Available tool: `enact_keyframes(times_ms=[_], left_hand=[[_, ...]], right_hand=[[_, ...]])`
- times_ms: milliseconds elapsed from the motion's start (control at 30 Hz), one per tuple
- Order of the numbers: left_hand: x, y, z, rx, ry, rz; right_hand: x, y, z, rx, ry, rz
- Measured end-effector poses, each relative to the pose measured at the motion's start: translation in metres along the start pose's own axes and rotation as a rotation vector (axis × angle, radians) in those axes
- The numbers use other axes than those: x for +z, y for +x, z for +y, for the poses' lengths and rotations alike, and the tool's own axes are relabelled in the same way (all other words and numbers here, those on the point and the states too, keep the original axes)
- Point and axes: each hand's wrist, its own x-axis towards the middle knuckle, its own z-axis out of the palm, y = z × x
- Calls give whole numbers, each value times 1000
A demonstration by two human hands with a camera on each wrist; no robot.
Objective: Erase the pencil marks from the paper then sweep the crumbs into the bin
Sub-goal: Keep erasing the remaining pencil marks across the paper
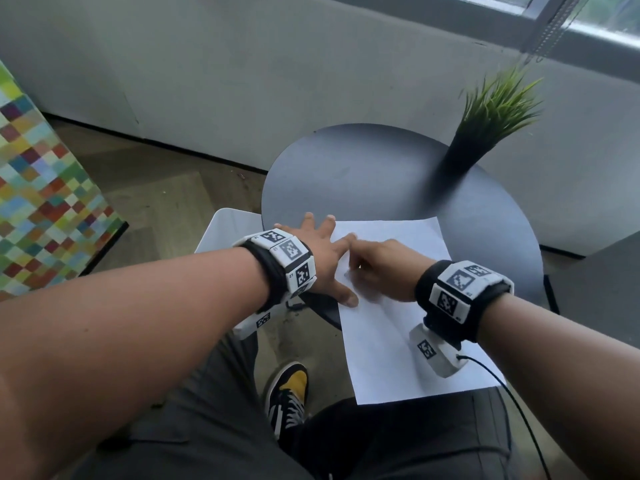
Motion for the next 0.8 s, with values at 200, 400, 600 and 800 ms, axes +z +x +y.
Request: enact_keyframes(times_ms=[200, 400, 600, 800], left_hand=[[-6, 0, 4, 1, 38, -30], [-11, 2, 9, 6, 74, -53], [-23, 5, 11, 60, 129, -90], [-14, 4, 15, 49, 95, -59]], right_hand=[[-8, 18, 29, 314, 25, 251], [-7, 11, 26, 211, 75, 156], [-10, 15, 39, 348, 134, 230], [4, 7, 20, 125, 29, 133]])
